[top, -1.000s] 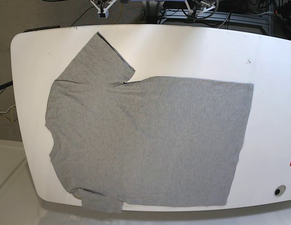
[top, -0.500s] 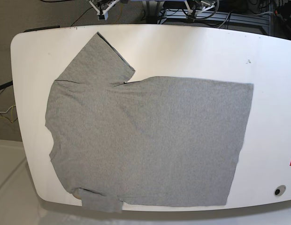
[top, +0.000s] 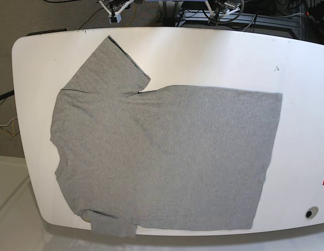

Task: Fold the T-shirt properly

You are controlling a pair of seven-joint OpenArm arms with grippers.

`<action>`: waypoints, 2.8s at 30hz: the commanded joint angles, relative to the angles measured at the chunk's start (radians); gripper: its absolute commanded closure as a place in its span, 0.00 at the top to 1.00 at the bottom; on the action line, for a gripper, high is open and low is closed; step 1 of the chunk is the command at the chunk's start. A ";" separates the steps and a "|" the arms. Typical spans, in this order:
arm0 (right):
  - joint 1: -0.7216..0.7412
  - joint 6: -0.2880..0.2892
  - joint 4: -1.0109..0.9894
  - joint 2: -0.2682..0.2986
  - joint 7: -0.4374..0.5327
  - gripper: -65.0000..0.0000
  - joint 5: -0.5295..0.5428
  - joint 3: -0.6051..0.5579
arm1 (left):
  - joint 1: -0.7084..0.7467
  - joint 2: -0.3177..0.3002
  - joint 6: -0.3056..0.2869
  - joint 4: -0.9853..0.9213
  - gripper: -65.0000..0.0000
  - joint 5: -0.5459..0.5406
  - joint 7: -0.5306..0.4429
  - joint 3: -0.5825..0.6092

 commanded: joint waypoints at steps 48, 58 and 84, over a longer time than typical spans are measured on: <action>-0.026 0.194 0.080 0.030 0.044 0.00 0.050 -0.015 | 0.007 -0.014 0.002 0.000 0.20 -0.003 0.008 -0.008; -0.037 0.238 0.051 0.048 0.333 0.00 0.055 -0.027 | 0.019 -0.021 0.007 0.026 0.20 -0.010 -0.009 -0.009; -0.133 0.279 0.142 0.041 0.319 0.00 0.249 -0.117 | 0.257 -0.058 0.004 0.405 0.20 -0.063 -0.039 -0.027</action>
